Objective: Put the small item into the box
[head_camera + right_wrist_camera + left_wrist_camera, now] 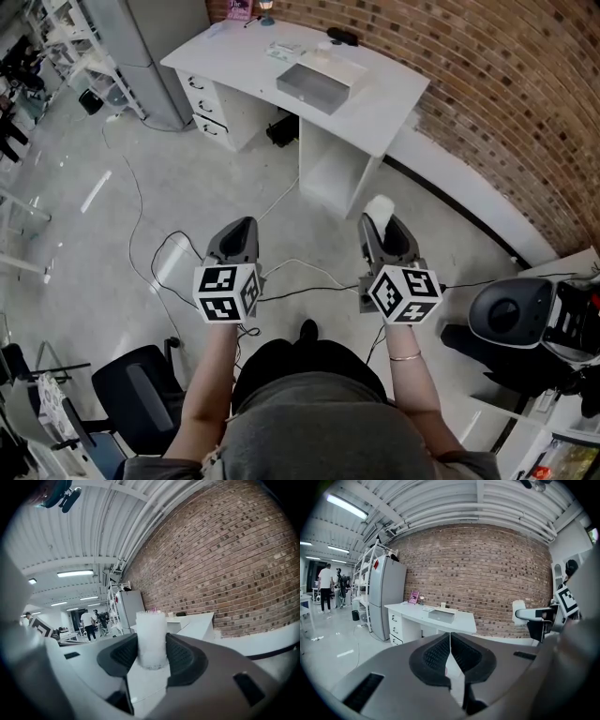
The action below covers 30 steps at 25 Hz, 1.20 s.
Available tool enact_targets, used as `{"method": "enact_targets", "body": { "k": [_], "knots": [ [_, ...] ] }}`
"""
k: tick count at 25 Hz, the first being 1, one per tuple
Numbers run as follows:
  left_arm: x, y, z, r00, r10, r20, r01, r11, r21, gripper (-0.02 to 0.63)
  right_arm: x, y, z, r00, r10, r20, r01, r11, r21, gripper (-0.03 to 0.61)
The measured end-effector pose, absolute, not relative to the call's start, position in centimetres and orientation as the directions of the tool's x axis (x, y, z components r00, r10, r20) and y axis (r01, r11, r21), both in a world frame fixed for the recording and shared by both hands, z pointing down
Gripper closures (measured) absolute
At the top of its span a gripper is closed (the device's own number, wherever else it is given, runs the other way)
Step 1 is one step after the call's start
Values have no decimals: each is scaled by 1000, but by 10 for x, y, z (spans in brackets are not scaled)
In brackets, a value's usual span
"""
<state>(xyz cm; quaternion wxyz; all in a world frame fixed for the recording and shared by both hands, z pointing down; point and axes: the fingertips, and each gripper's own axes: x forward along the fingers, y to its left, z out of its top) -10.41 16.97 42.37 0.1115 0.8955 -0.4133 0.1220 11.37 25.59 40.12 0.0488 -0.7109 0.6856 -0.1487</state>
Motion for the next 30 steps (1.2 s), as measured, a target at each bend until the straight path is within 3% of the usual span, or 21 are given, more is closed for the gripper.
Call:
{"method": "enact_targets", "body": {
  "k": [18,30],
  "knots": [
    [-74,144,427,628,-710,317,-763,-643,71,588,139,227,403,14,-990,139,-963,-50,-264,397],
    [-50,58,437,662,-684,306,-732,-677,70,588,147,152,407,36,-988,147,-965,-73,-253,396]
  ]
}}
